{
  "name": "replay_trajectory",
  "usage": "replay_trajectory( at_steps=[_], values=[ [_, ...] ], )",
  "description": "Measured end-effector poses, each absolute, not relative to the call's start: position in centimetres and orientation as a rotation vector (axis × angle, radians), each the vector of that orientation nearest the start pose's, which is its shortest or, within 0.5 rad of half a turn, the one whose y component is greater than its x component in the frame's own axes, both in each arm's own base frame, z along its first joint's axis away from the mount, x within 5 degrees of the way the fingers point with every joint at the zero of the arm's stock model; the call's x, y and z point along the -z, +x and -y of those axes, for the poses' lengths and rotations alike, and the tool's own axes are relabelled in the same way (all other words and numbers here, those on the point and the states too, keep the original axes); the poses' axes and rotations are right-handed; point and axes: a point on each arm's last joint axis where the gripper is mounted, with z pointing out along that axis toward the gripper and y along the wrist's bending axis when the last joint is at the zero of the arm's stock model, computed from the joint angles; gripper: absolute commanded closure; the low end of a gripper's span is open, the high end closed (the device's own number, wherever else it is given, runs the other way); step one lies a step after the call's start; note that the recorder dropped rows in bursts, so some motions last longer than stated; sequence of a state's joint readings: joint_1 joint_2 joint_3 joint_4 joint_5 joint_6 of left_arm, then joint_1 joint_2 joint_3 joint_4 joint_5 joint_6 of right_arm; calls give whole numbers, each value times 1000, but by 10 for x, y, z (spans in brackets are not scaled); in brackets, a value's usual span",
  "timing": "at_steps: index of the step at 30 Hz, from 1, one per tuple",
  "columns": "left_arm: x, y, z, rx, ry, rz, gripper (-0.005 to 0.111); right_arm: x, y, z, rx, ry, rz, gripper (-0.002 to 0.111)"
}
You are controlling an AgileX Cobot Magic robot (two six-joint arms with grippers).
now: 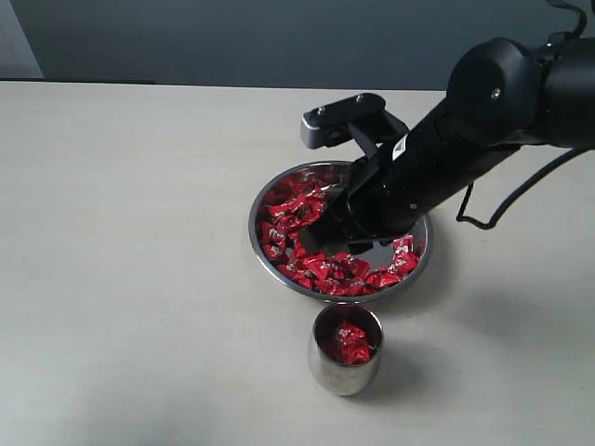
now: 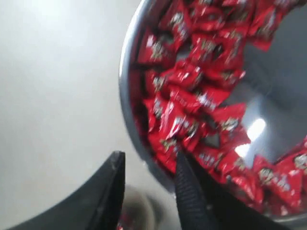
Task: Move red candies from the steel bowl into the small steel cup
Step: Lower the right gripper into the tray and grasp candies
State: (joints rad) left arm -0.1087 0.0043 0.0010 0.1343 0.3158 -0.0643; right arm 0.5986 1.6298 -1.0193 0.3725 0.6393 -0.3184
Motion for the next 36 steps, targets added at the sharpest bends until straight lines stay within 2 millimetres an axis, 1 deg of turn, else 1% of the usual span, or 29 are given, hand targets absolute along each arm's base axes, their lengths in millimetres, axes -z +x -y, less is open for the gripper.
replay_trajectory(
  at_steps=[2, 4, 8, 11, 19, 24, 31, 33, 36],
  values=[
    [-184, 54, 2, -5, 125, -1797, 106, -220, 261, -198, -443, -860, -2576, 72],
    [-184, 54, 2, -5, 125, -1797, 106, -217, 268, -197, -431, -830, -2588, 73],
    [-184, 54, 2, -5, 125, -1797, 106, -198, 283, -195, -404, -791, -2656, 73],
    [-184, 54, 2, -5, 125, -1797, 106, -182, 293, -196, -392, -798, -2714, 73],
    [-184, 54, 2, -5, 125, -1797, 106, -158, 310, -209, -395, -862, -2803, 73],
    [-184, 54, 2, -5, 125, -1797, 106, -152, 312, -213, -425, -880, -2867, 73],
    [-184, 54, 2, -5, 125, -1797, 106, -143, 311, -214, -436, -890, -2904, 74],
    [-184, 54, 2, -5, 125, -1797, 106, -142, 311, -214, -438, -893, -2908, 76],
    [-184, 54, 2, -5, 125, -1797, 106, -142, 311, -215, -443, -899, -2904, 84]
  ],
)
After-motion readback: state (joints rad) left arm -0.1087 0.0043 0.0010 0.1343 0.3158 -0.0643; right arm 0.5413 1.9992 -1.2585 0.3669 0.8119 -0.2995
